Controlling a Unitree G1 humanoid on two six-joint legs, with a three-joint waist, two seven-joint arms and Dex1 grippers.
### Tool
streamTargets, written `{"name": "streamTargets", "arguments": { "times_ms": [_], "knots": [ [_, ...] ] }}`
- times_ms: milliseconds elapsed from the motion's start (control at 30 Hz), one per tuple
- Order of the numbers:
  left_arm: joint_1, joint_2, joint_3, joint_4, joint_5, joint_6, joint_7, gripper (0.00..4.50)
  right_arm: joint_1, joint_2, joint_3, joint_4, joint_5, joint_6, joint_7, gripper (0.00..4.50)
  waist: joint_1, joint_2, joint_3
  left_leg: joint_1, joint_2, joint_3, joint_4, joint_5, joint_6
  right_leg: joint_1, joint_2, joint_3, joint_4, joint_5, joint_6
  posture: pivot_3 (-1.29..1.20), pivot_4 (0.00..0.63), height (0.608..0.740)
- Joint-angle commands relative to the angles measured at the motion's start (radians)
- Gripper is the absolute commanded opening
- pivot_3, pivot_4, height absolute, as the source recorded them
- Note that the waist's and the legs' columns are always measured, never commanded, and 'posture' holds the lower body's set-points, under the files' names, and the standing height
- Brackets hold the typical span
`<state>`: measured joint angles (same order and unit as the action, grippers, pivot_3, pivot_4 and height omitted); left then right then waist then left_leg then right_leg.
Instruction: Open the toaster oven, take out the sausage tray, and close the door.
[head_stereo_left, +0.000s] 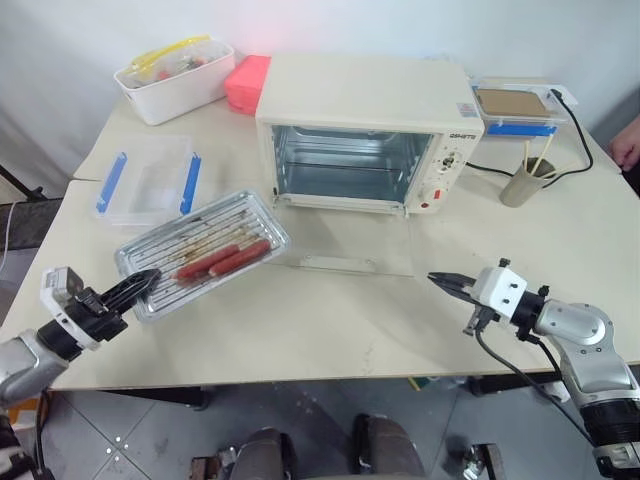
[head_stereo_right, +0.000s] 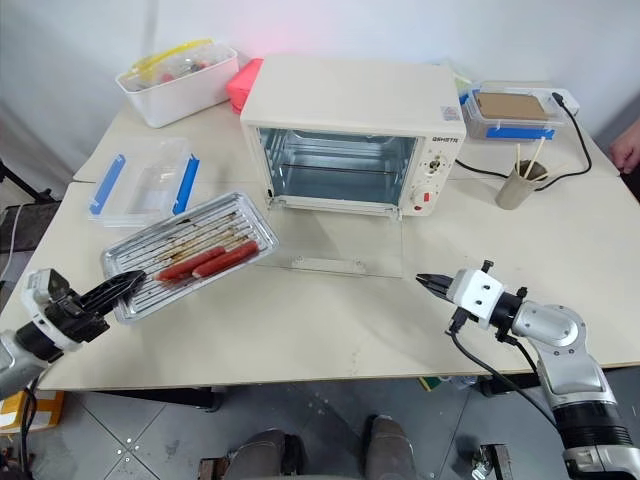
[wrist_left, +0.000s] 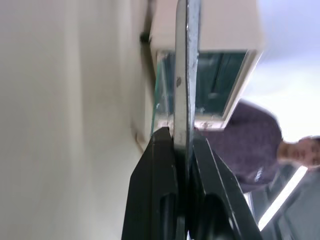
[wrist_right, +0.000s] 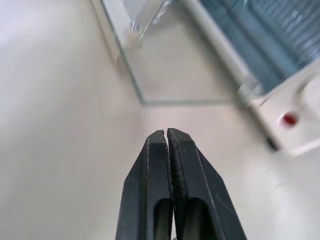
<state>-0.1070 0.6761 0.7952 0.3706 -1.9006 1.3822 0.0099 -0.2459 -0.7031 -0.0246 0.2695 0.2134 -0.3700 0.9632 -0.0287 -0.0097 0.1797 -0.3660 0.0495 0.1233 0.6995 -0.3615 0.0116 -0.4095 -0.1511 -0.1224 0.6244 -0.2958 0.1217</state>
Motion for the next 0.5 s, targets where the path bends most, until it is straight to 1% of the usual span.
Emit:
{"name": "streamTargets", "arguments": {
  "times_ms": [33, 100, 200, 267, 333, 433, 500],
  "knots": [
    [0.056, -0.093, 0.091, -0.16, -0.072, -0.113, 0.06, 0.0, -0.055, 0.041, 0.014, 0.066, 0.037, 0.028, 0.053, 0.02, 0.001, 0.0, 0.0, 0.0, 0.0, 0.0, 0.0, 0.0, 0.0, 0.0, 0.0, 0.0, 0.0, 0.0, 0.0, 0.0, 0.15, 0.74],
    [0.068, -0.174, 0.141, -0.227, -0.072, -0.179, 0.1, 0.0, -0.083, 0.07, 0.026, 0.085, 0.051, 0.061, 0.076, 0.02, 0.003, 0.0, 0.0, 0.0, -0.001, 0.0, 0.001, 0.0, 0.0, 0.0, 0.001, 0.0, 0.0, 0.0, 0.0, 0.0, 0.15, 0.74],
    [0.062, -0.256, 0.19, -0.286, -0.072, -0.249, 0.167, 0.0, -0.105, 0.102, 0.023, 0.098, 0.058, 0.079, 0.09, 0.02, 0.004, 0.0, 0.0, -0.001, -0.002, 0.0, 0.001, 0.0, 0.0, 0.0, 0.001, 0.0, 0.001, 0.0, 0.0, 0.0, 0.15, 0.74],
    [0.063, -0.294, 0.204, -0.312, -0.072, -0.27, 0.204, 0.0, -0.115, 0.122, 0.015, 0.091, 0.075, 0.098, 0.097, 0.02, 0.004, 0.0, 0.0, -0.001, -0.003, 0.0, 0.001, 0.0, 0.0, 0.0, 0.001, 0.0, 0.0, 0.0, 0.0, 0.0, 0.15, 0.74],
    [0.078, -0.304, 0.198, -0.332, -0.072, -0.256, 0.207, 0.0, -0.126, 0.143, -0.005, 0.074, 0.106, 0.104, 0.097, 0.02, 0.003, 0.0, 0.0, -0.001, -0.004, 0.0, 0.001, 0.0, 0.0, 0.0, 0.002, 0.0, 0.0, 0.0, 0.0, 0.0, 0.15, 0.74],
    [0.07, -0.301, 0.198, -0.337, -0.072, -0.24, 0.206, 0.0, -0.152, 0.163, -0.079, 0.035, 0.177, 0.11, 0.059, 0.02, 0.003, 0.0, 0.0, -0.001, -0.005, 0.001, 0.001, 0.0, 0.0, 0.0, 0.002, 0.0, 0.0, 0.0, 0.0, 0.0, 0.15, 0.74],
    [0.062, -0.296, 0.197, -0.337, -0.072, -0.232, 0.21, 0.0, -0.171, 0.168, -0.122, -0.022, 0.232, 0.162, 0.022, 0.02, 0.004, 0.0, 0.0, -0.001, -0.005, 0.001, 0.001, 0.0, 0.0, -0.001, 0.002, 0.0, 0.0, 0.0, 0.0, 0.0, 0.15, 0.74]
  ]
}}
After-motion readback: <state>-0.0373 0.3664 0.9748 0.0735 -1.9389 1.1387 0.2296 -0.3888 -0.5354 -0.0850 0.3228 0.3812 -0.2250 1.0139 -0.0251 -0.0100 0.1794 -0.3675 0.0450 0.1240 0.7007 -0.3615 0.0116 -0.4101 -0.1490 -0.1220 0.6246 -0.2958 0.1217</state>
